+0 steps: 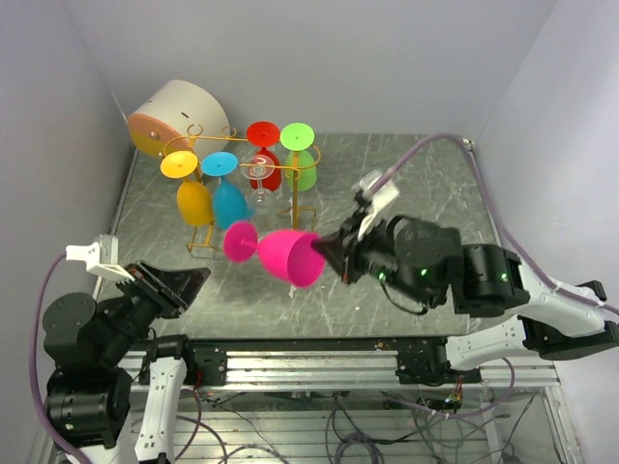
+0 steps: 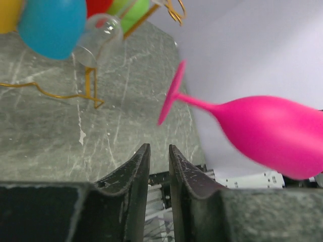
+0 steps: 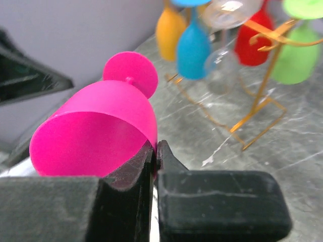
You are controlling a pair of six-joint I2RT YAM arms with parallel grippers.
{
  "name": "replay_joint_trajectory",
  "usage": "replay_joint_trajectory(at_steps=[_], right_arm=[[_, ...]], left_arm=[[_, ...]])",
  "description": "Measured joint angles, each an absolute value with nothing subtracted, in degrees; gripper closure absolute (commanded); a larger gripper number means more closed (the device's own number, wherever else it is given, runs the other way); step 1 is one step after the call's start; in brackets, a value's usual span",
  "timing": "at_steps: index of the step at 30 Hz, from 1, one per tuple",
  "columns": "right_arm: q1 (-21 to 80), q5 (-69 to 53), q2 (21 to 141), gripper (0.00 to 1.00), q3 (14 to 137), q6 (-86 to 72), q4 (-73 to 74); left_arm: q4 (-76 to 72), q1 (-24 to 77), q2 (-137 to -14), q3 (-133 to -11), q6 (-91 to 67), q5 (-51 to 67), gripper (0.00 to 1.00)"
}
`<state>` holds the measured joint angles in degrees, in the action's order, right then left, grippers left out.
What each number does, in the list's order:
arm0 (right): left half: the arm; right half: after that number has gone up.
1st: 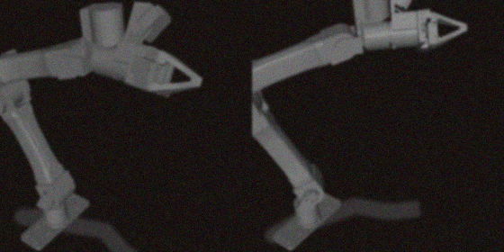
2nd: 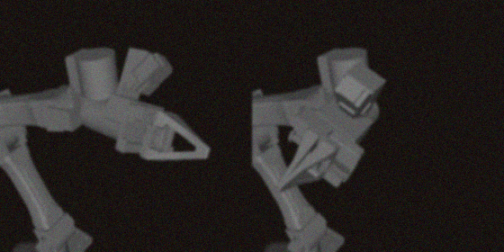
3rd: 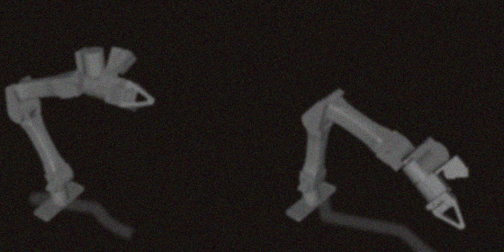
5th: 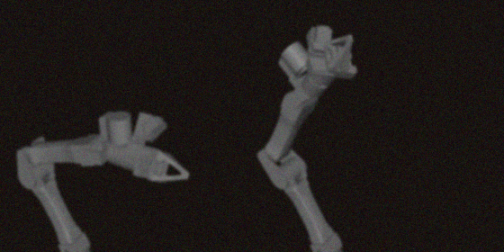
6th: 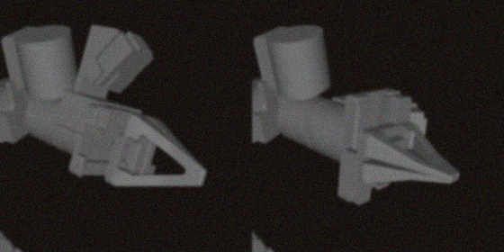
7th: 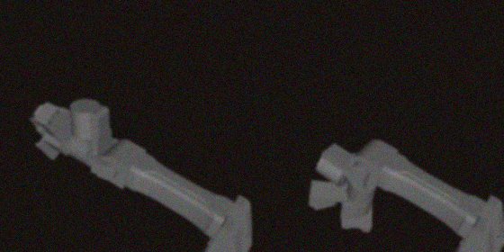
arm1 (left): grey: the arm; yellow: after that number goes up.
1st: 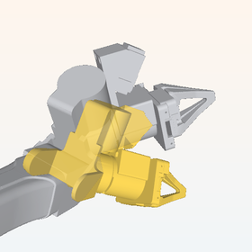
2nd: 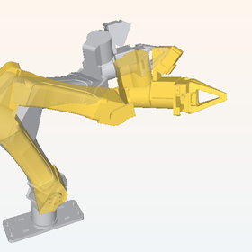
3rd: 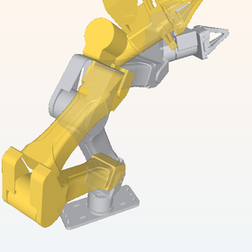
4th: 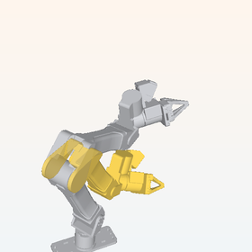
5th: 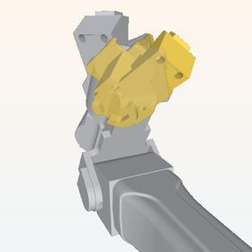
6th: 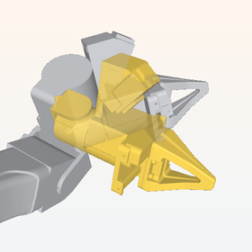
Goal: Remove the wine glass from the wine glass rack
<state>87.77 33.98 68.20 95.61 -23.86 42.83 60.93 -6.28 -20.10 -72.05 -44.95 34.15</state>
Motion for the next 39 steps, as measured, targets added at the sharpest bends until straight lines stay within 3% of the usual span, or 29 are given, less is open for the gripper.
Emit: replay_joint_trajectory(at_steps=[11,15,19,23,26,28,34,39], right_arm=[[81.6,50.9,71.1,1.0,117.3,-16.3,46.4],[81.1,62.7,69.2,1.0,114.1,-9.3,44.3],[81.6,70.1,66.2,1.0,110.1,-1.4,38.4],[88.4,77.9,62.5,1.0,106.4,9.6,26.2],[97.0,82.8,57.2,1.0,95.0,31.1,-2.8],[97.1,85.6,55.3,1.0,92.2,38.9,-11.8],[97.2,88.6,55.5,1.0,105.2,24.1,7.8],[97.2,89.8,57.3,1.0,107.4,19.6,15.4]], left_arm=[[61.8,-6.3,-32.6,-76.8,-43.4,25.8,0.67],[63.7,-6.3,-36.6,-82.3,-40.4,21.5,0.61],[63.6,-6.3,-38.2,-86.3,-39.0,18.5,0.62],[63.1,-6.3,-39.7,-86.7,-38.5,18.2,0.63],[62.5,-6.3,-41.1,-86.4,-38.3,18.2,0.63],[61.8,-6.3,-41.5,-85.7,-38.3,18.2,0.64],[61.4,-6.3,-40.9,-84.3,-38.0,18.2,0.64],[61.3,-6.3,-39.8,-83.2,-37.9,18.1,0.64]])
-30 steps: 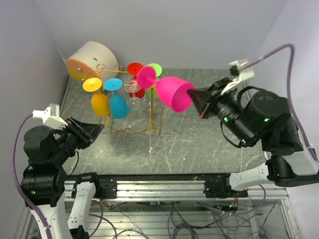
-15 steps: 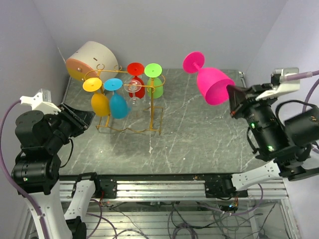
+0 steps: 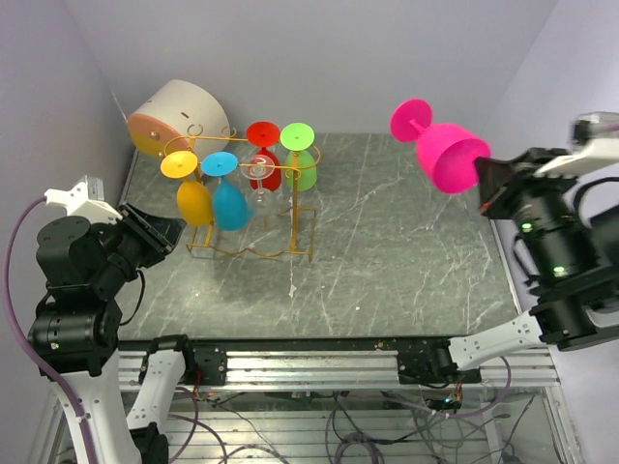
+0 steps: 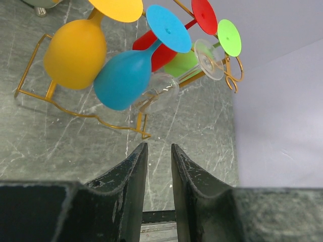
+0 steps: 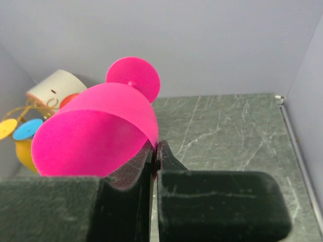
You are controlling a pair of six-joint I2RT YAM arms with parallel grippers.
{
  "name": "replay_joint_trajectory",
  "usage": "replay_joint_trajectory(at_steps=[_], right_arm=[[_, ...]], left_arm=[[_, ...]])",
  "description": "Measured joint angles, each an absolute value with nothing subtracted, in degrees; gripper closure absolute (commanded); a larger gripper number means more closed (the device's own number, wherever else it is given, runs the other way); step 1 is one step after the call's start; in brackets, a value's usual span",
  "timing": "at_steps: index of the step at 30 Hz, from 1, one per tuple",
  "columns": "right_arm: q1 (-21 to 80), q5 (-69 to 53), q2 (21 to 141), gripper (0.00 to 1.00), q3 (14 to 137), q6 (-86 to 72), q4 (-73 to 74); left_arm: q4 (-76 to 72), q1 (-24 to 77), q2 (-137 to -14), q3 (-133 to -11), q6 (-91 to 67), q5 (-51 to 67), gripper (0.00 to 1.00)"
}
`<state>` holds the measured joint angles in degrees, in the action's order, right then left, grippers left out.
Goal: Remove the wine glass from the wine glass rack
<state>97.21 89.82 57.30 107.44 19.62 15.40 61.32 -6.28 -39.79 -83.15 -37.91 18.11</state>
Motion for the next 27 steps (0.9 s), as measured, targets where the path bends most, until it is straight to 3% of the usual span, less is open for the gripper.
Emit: replay_joint_trajectory(at_steps=[6,10,16,22,27], right_arm=[[97.2,89.4,65.4,1.0,105.6,22.0,16.1],[96.2,89.5,66.1,1.0,90.4,43.1,-6.9],[88.2,89.8,73.9,1.0,86.1,67.4,-34.7],[79.0,88.4,75.4,1.0,94.3,58.7,-23.3],[69.3,83.0,75.7,1.0,102.6,39.1,-0.4]], left_arm=[[61.3,-6.3,-38.9,-83.1,-37.9,18.0,0.65],[61.3,-6.3,-38.3,-83.0,-37.9,18.0,0.65],[61.5,-6.3,-37.4,-83.0,-37.8,17.6,0.65],[61.6,-6.3,-36.1,-82.3,-37.9,17.5,0.65],[61.3,-6.3,-35.8,-80.9,-38.0,17.6,0.65]])
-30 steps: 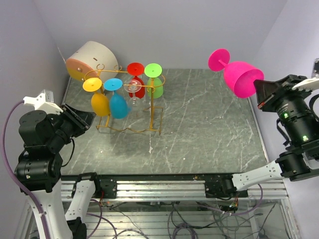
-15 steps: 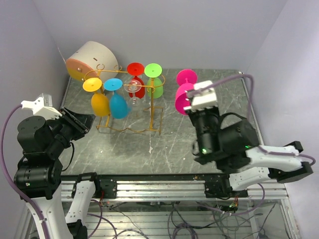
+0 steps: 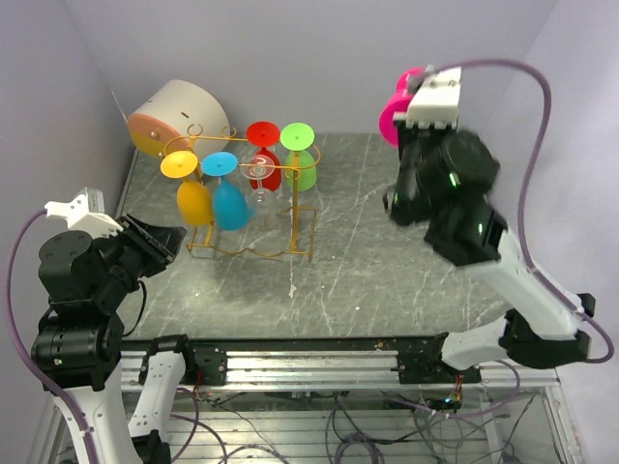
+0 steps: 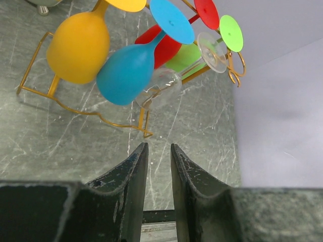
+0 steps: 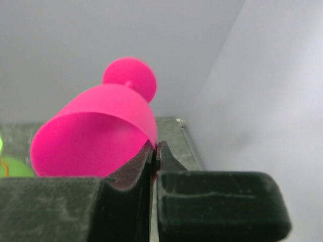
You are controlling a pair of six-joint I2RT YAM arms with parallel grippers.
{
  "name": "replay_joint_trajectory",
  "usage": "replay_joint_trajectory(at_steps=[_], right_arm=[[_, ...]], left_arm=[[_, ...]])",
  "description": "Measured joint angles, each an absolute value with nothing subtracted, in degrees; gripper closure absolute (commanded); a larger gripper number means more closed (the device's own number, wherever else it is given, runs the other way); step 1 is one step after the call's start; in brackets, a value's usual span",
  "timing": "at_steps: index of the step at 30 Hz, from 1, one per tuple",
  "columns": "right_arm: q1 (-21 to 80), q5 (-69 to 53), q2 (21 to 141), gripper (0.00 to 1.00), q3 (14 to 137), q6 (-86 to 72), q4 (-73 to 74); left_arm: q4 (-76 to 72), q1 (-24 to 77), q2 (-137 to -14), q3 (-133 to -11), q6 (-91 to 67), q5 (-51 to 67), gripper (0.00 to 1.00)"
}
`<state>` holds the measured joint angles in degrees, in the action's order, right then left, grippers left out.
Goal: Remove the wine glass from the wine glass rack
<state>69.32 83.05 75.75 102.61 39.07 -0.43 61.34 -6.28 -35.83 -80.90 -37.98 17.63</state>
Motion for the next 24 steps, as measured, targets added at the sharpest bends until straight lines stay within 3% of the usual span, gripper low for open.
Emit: replay_joint_trajectory(at_steps=[3,11,17,24], right_arm=[[53.7,70.5,80.6,1.0,110.7,22.0,17.8],[17.2,28.1,90.9,1.0,105.0,-6.6,42.4],[10.4,10.0,86.1,1.0,91.8,-14.9,49.4],[9.6,0.6,79.1,1.0,84.2,-18.1,54.1]], left_arm=[[61.3,-6.3,-35.8,-80.2,-38.1,17.6,0.65],[61.7,-6.3,-34.9,-80.1,-38.1,17.6,0.65],[62.0,-6.3,-33.7,-79.1,-38.1,17.6,0.65],[62.3,-6.0,-32.9,-75.8,-38.2,17.8,0.65]])
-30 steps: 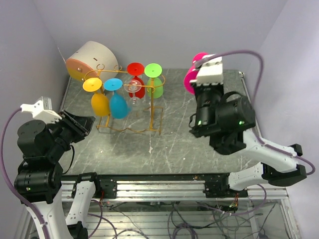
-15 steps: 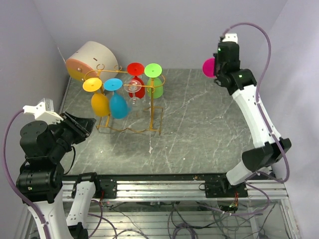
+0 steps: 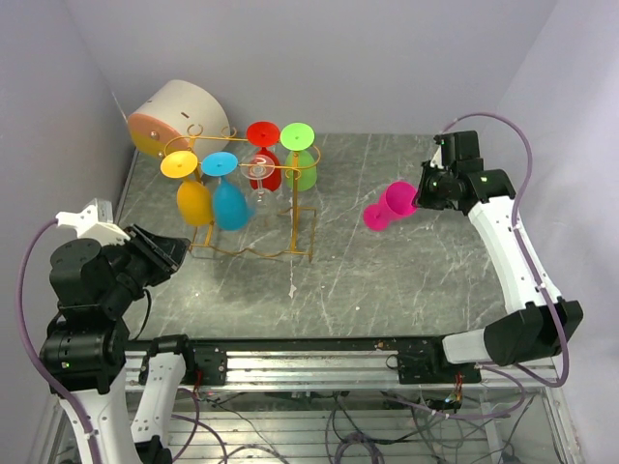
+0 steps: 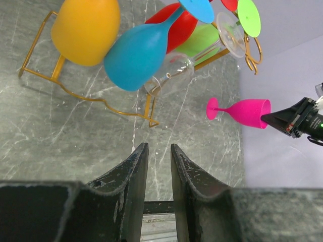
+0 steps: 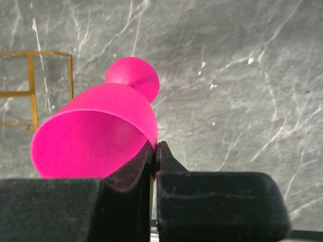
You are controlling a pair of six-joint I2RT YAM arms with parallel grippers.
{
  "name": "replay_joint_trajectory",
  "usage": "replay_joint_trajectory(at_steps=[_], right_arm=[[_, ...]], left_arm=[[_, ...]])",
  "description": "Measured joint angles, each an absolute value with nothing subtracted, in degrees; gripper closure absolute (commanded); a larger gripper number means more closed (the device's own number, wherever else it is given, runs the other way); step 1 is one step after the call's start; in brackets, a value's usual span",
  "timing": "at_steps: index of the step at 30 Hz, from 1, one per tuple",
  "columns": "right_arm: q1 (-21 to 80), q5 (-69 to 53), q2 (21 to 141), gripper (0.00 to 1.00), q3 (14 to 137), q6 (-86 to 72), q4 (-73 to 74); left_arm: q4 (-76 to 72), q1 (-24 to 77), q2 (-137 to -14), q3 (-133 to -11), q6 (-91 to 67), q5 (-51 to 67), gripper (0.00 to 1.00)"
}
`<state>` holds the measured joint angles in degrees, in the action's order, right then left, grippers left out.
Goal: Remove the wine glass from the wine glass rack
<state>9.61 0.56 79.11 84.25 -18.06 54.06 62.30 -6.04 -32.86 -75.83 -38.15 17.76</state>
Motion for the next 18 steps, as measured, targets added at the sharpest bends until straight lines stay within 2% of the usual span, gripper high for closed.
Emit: replay_joint_trajectory(at_steps=[8,18], right_arm=[[9.6,-1.4,83.3,1.0,80.2,-18.3,54.2],[9.6,7.3,87.7,1.0,82.0,-19.3,54.8]], left_arm=[[64.4,-5.7,-31.2,-75.6,-37.6,17.1,0.64],[67.6,-5.7,-28.6,-76.0,-36.4,15.2,0.63]])
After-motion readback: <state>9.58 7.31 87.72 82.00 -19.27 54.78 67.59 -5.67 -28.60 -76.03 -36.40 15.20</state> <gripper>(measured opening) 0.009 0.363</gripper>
